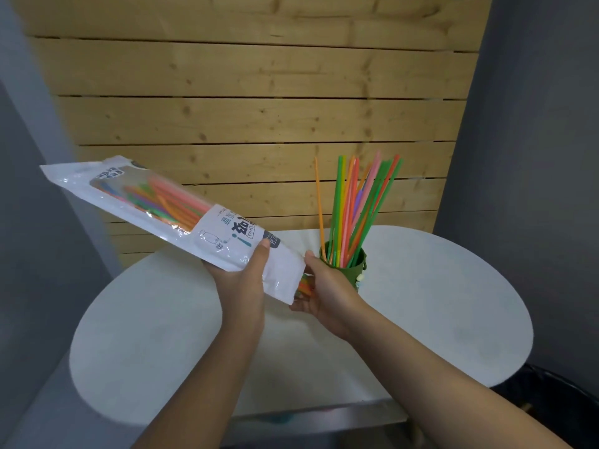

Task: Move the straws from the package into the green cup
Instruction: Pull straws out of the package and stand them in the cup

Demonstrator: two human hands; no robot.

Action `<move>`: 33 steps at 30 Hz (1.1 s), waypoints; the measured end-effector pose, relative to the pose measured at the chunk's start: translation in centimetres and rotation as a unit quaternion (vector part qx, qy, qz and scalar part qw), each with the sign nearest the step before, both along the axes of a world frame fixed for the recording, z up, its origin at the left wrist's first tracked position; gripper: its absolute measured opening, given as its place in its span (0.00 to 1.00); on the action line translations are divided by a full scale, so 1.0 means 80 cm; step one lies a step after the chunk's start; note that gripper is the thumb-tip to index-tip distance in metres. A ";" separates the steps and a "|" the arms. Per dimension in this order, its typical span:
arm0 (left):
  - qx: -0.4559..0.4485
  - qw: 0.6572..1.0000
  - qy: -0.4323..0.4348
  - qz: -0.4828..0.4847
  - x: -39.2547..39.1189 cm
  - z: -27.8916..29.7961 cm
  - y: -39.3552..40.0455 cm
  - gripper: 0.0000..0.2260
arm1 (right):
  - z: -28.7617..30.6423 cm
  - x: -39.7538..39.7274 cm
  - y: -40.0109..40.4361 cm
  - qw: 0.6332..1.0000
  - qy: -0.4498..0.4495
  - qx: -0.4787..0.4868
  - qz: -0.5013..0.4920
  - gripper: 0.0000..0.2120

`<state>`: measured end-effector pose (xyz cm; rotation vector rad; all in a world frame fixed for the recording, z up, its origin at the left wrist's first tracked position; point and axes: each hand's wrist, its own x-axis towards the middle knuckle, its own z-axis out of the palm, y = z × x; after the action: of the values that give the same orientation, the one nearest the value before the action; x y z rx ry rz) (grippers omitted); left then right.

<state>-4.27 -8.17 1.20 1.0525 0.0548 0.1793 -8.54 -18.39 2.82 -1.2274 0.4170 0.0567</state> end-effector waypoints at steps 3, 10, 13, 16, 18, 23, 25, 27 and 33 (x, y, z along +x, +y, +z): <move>-0.010 1.000 -0.003 0.005 0.001 0.000 0.002 0.35 | 0.000 0.001 0.003 1.000 0.016 -0.009 -0.007 0.14; -0.117 0.992 0.049 0.019 0.003 0.006 0.003 0.30 | -0.007 0.003 -0.003 0.928 -0.058 -0.363 -0.064 0.17; -0.164 0.983 0.085 0.016 0.008 0.005 0.008 0.28 | -0.004 0.002 -0.012 0.892 -0.101 -0.430 -0.096 0.16; -0.203 0.971 0.123 0.009 0.014 0.000 0.010 0.28 | 0.001 0.000 -0.021 0.864 -0.133 -0.480 -0.080 0.14; -0.216 0.966 0.141 0.008 0.018 -0.005 0.011 0.28 | 0.005 0.000 -0.026 0.845 -0.147 -0.510 -0.060 0.12; -0.233 0.959 0.161 -0.007 0.029 -0.015 0.015 0.29 | 0.025 0.006 -0.045 0.872 -0.149 -0.463 -0.055 0.10; -0.243 0.956 0.164 -0.007 0.030 -0.017 0.015 0.29 | 0.029 0.006 -0.051 0.871 -0.149 -0.465 -0.057 0.10; -0.248 0.954 0.167 -0.003 0.031 -0.018 0.015 0.29 | 0.031 0.004 -0.058 0.870 -0.152 -0.463 -0.076 0.10; -0.239 0.953 0.185 0.021 0.039 -0.019 0.020 0.29 | 0.028 -0.001 -0.064 0.905 -0.153 -0.381 -0.112 0.09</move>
<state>-1.12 -6.54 -0.30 0.5889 0.4406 0.0004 -8.58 -23.51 5.04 -1.9122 0.3040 -0.5411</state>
